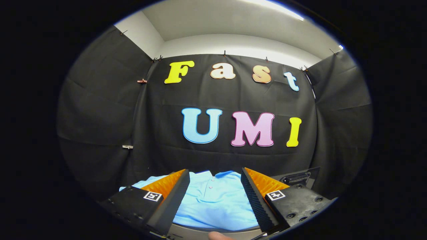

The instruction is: Put the clothes into the washing machine and then close the washing machine lid.

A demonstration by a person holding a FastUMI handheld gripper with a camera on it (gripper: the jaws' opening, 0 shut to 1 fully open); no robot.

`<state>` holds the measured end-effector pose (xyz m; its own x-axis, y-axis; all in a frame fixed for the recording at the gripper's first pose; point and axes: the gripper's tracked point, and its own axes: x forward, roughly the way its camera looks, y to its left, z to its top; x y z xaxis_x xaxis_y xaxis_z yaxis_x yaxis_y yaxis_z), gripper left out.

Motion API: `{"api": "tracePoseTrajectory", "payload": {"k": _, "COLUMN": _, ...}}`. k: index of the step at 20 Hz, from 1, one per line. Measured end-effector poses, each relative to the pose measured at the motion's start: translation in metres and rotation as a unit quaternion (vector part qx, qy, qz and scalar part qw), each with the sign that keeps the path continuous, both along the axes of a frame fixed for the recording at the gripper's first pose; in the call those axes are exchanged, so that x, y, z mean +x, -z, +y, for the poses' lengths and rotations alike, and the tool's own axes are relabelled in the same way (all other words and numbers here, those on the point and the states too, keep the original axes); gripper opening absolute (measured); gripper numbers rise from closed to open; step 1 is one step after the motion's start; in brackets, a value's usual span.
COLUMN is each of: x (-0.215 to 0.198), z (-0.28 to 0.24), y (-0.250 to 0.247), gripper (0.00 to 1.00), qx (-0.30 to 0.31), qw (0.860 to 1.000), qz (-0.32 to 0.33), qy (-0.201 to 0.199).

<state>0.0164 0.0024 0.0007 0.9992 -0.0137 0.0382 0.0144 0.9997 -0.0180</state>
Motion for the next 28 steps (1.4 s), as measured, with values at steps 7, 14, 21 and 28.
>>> {"api": "tracePoseTrajectory", "payload": {"k": 7, "x": 0.029, "z": 0.013, "y": 0.012, "gripper": 0.97, "qx": -0.005, "qw": 0.999, "qz": 0.036, "qy": -0.016}}
{"api": "tracePoseTrajectory", "payload": {"k": 14, "x": 0.071, "z": 0.028, "y": 0.049, "gripper": 0.97, "qx": -0.027, "qw": 0.991, "qz": 0.130, "qy": -0.025}}
{"api": "tracePoseTrajectory", "payload": {"k": 21, "x": 0.105, "z": 0.030, "y": 0.111, "gripper": 0.98, "qx": -0.056, "qw": 0.963, "qz": 0.262, "qy": -0.033}}
{"api": "tracePoseTrajectory", "payload": {"k": 28, "x": 0.105, "z": 0.017, "y": 0.173, "gripper": 0.91, "qx": 0.019, "qw": 0.902, "qz": 0.432, "qy": -0.016}}
